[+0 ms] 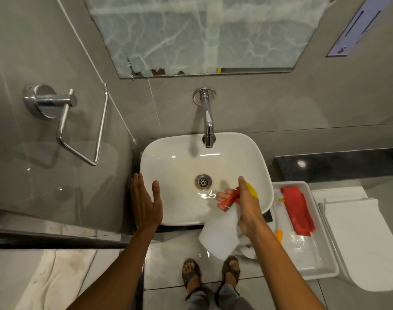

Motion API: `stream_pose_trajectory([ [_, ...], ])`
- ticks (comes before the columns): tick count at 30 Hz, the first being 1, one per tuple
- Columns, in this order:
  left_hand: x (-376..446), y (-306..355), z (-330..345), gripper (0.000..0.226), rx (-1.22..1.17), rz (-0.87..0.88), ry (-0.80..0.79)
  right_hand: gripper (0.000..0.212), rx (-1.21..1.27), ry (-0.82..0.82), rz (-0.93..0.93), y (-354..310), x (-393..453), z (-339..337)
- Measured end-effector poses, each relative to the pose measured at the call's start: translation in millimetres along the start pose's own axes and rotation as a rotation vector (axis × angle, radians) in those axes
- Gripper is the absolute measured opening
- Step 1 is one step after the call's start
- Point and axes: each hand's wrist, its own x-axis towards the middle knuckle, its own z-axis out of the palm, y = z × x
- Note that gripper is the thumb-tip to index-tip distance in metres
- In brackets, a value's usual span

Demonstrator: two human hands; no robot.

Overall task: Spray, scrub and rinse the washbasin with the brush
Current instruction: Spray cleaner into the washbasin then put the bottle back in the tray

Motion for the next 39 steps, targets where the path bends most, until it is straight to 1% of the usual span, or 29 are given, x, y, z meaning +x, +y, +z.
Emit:
stream_pose_trajectory([
  [3,0,0,0,0.099,0.01,0.002,-0.002,0.053,-0.099,0.131,-0.06,2,4,-17],
  [4,0,0,0,0.098,0.014,0.002,-0.002,0.051,-0.135,0.149,-0.072,5,2,-21],
  [6,0,0,0,0.096,0.026,-0.005,-0.001,0.05,-0.164,0.121,-0.085,13,-6,-26],
  [8,0,0,0,0.096,0.033,-0.012,-0.003,0.05,-0.128,0.038,-0.069,23,-17,-28],
  [11,0,0,0,0.095,0.042,-0.013,-0.005,0.059,-0.141,-0.034,-0.026,37,-32,-24],
  [15,-1,0,-1,0.095,0.05,-0.008,-0.005,0.061,-0.346,-0.088,-0.114,55,-51,-12],
  [18,-2,1,-2,0.096,0.057,-0.006,-0.013,0.057,-0.502,-0.063,-0.201,68,-59,-1],
  [21,-1,2,-3,0.097,0.063,-0.008,-0.02,0.041,-0.434,-0.067,-0.222,74,-62,9],
  [22,-2,3,-4,0.097,0.064,-0.007,-0.021,0.043,-0.434,-0.074,-0.229,75,-63,11],
  [24,-2,4,-4,0.098,0.068,-0.003,-0.023,0.056,-0.45,-0.086,-0.23,75,-63,10],
  [26,-3,7,-6,0.098,0.084,0.014,-0.026,0.06,-0.369,-0.088,-0.2,71,-63,5],
  [28,-3,12,-7,0.097,0.129,0.081,-0.027,0.059,-0.262,-0.089,-0.172,63,-61,-1],
  [30,-5,21,-4,0.093,0.16,0.193,-0.044,0.059,-0.194,-0.103,-0.196,53,-59,-12],
  [34,-20,56,21,0.08,0.134,0.377,-0.11,0.066,-0.045,-0.099,-0.221,25,-53,-47],
  [36,-31,81,42,0.077,0.111,0.434,-0.15,0.06,0.006,-0.053,-0.246,11,-47,-74],
  [39,-50,124,75,0.077,0.059,0.45,-0.217,0.048,0.084,0.046,-0.313,-7,-36,-121],
])
